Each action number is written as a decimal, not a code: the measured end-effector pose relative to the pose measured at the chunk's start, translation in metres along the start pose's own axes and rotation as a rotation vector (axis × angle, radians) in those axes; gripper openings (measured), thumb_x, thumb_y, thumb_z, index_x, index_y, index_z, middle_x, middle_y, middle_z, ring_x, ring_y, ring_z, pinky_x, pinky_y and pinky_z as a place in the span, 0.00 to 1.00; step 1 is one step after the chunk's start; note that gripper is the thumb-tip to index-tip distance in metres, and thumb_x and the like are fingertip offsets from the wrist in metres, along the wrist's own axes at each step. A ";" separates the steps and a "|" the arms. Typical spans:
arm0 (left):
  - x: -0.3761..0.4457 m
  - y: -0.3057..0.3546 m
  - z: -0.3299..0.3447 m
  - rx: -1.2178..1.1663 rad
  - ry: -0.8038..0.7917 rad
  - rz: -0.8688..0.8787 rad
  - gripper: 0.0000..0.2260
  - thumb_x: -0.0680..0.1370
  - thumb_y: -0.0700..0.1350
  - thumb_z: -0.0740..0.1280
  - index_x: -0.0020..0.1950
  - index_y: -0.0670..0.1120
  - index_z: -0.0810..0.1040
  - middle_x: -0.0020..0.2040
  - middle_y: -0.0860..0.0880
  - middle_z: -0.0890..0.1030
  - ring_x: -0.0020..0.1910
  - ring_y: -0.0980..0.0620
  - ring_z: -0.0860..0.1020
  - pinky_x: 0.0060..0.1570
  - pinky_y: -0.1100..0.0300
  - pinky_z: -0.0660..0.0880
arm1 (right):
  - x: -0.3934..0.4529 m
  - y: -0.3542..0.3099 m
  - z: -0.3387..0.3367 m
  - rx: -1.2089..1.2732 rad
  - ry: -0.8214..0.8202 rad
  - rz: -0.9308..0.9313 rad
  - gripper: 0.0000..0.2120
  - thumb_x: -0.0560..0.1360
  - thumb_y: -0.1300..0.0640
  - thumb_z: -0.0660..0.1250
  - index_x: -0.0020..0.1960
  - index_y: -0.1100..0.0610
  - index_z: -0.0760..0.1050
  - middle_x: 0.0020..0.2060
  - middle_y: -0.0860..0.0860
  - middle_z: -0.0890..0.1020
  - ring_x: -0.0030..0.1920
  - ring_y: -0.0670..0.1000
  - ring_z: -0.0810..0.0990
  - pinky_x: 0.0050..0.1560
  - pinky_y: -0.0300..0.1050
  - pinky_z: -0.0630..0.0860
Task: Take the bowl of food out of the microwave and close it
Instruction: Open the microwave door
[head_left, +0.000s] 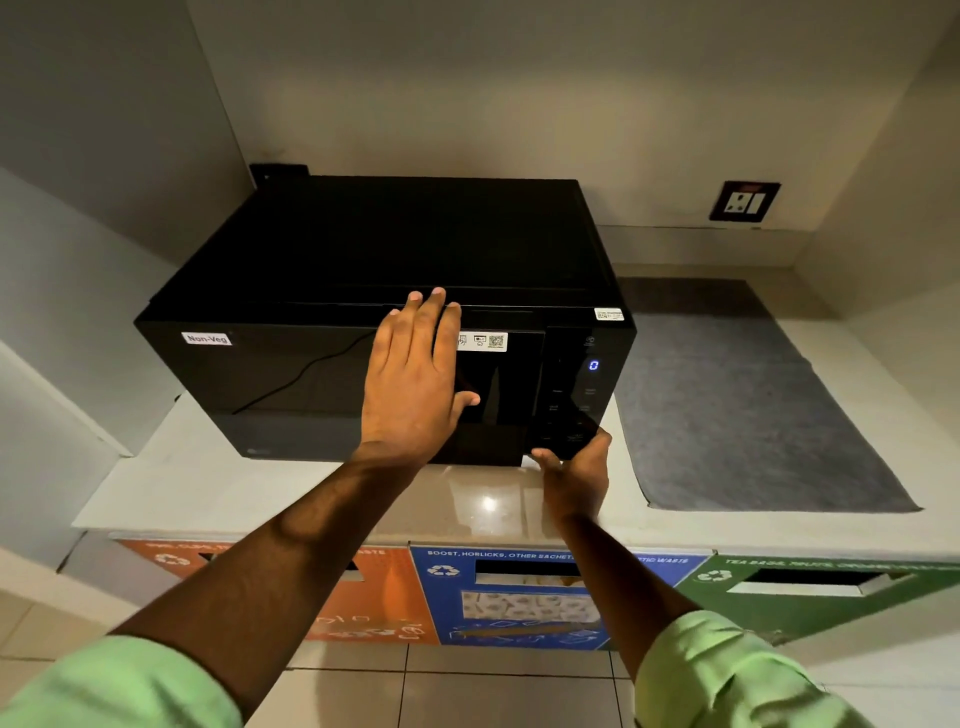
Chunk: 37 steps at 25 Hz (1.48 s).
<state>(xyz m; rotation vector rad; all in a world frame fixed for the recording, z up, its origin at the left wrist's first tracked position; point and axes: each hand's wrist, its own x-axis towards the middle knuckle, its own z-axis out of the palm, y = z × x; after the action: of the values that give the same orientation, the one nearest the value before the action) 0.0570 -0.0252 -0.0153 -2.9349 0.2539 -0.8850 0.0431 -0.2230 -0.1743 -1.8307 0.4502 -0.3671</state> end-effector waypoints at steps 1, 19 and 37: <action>-0.001 0.001 -0.001 -0.003 -0.004 -0.003 0.48 0.67 0.64 0.74 0.78 0.44 0.57 0.79 0.43 0.62 0.80 0.42 0.59 0.78 0.45 0.56 | 0.002 -0.002 -0.001 -0.009 -0.020 0.018 0.35 0.69 0.52 0.78 0.69 0.53 0.63 0.61 0.54 0.80 0.59 0.59 0.82 0.56 0.51 0.82; -0.058 -0.006 -0.054 -0.208 0.031 0.028 0.28 0.81 0.63 0.49 0.71 0.46 0.70 0.70 0.45 0.74 0.74 0.45 0.68 0.77 0.48 0.61 | -0.002 -0.110 -0.055 0.042 -0.102 -0.058 0.21 0.73 0.63 0.72 0.61 0.47 0.72 0.54 0.49 0.80 0.60 0.56 0.81 0.60 0.51 0.79; -0.083 -0.135 -0.141 -0.132 -0.562 -0.354 0.46 0.74 0.65 0.64 0.80 0.37 0.52 0.81 0.36 0.52 0.81 0.36 0.50 0.77 0.46 0.54 | -0.024 -0.187 -0.055 -0.840 -0.083 -0.355 0.45 0.75 0.52 0.72 0.82 0.47 0.47 0.83 0.50 0.47 0.81 0.67 0.47 0.73 0.62 0.67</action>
<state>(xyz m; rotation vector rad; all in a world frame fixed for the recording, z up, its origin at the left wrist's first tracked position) -0.0706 0.1206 0.0713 -3.2473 -0.2549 -0.0286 0.0189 -0.2071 0.0203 -2.7498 0.2236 -0.3663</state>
